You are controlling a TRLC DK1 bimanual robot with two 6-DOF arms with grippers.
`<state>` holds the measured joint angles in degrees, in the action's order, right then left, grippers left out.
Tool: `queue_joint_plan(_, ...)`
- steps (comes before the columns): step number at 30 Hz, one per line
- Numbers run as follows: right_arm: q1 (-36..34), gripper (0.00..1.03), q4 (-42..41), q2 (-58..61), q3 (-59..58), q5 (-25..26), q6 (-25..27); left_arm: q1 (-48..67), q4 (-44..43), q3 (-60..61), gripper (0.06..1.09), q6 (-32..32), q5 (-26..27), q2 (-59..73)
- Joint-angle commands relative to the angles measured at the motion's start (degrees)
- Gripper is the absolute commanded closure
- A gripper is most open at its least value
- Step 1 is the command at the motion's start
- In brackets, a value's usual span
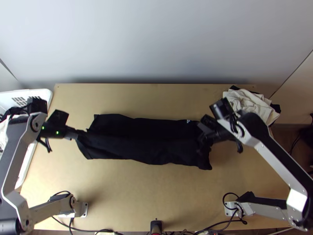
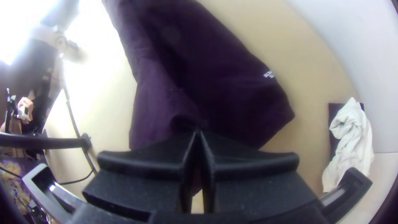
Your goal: Fold the t-shirt
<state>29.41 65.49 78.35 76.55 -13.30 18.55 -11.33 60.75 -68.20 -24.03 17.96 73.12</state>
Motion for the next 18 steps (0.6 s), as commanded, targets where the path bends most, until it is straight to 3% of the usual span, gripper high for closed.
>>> queue_joint_plan(1,-4.36,1.0,-0.54,8.14,7.47,0.64,1.58,-0.09,-1.78,-6.15,1.05,0.21,0.41,7.21)
queue_joint_plan(18,-10.34,1.0,-0.54,24.05,22.67,3.28,3.25,3.16,-7.4,-19.86,1.05,3.82,0.41,22.77)
